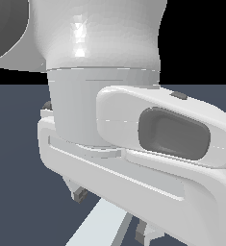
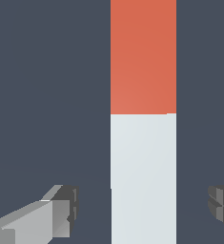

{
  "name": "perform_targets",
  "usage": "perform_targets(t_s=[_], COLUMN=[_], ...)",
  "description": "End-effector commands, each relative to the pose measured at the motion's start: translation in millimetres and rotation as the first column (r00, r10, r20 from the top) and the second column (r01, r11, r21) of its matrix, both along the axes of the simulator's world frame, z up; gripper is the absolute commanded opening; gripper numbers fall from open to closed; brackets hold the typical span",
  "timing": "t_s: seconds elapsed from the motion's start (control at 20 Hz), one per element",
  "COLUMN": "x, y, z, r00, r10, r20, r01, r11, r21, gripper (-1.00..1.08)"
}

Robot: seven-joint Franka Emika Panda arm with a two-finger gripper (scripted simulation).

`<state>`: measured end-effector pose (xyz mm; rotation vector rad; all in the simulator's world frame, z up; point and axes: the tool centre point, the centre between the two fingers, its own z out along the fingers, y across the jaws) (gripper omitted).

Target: Insert the peg into the horizontal hole in a box.

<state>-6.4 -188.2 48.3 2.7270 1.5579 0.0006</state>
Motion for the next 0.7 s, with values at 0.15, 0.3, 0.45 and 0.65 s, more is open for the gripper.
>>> perform_targets(t_s=[0.15,0.3,0.45,0.65], x=[-1,0,0,0], y=[1,1,1,1], z=[-25,-28,-28,-28], r00=[1.0,1.0,1.0,1.0], r10=[0.001,0.002,0.002,0.002], r20=[-0.001,-0.001,-0.001,-0.001], r01=[-0.001,-0.002,-0.002,-0.002], r11=[1.0,1.0,1.0,1.0], r21=[0.001,0.001,0.001,0.001], gripper=[1.0,1.0,-1.0,-1.0])
